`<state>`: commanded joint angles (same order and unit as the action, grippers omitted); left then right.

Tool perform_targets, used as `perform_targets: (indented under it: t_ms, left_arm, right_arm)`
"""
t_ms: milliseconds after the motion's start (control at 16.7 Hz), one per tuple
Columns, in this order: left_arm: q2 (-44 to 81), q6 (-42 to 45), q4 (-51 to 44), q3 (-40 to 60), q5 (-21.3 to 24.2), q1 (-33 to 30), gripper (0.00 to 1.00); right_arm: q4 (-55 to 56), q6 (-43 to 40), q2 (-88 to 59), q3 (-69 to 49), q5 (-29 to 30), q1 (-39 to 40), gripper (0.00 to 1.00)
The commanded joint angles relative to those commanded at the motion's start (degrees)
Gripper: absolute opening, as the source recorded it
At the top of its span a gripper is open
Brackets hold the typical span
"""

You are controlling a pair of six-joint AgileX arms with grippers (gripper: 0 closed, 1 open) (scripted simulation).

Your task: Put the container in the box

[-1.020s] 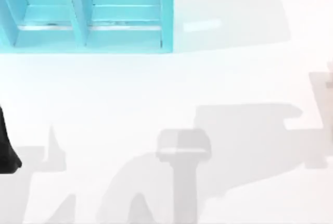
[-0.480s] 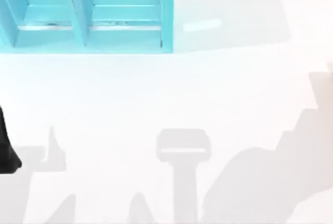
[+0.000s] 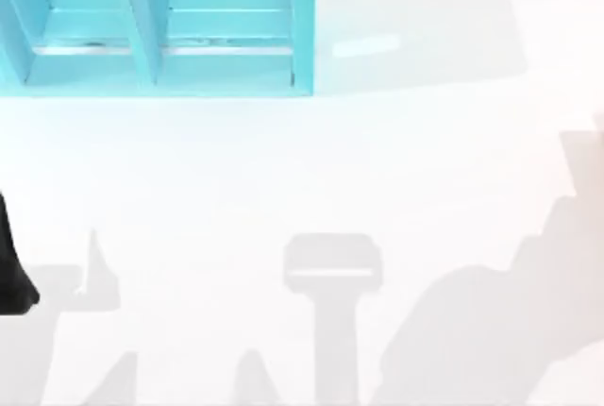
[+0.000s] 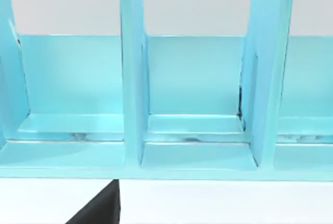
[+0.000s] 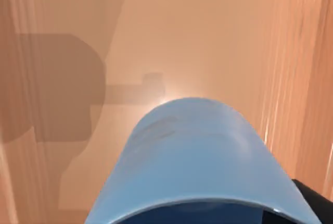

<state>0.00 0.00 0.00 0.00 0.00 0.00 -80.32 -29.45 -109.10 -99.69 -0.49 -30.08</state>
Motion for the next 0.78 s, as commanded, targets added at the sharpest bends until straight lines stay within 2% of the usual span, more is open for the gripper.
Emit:
perform_targets:
  t_ms: [360, 660, 780]
  left_arm:
    - [0.0, 0.0, 0.0, 0.0, 0.0, 0.0, 1.0]
    - [0.0, 0.0, 0.0, 0.0, 0.0, 0.0, 1.0]
    - [0.0, 0.0, 0.0, 0.0, 0.0, 0.0, 1.0]
  right_arm:
    - [11.3, 0.9, 0.3, 11.9, 0.0, 0.7, 0.0]
    - [12.6, 1.1, 0.3, 13.1, 0.0, 0.8, 0.0]
    - [12.6, 1.1, 0.3, 13.1, 0.0, 0.8, 0.15]
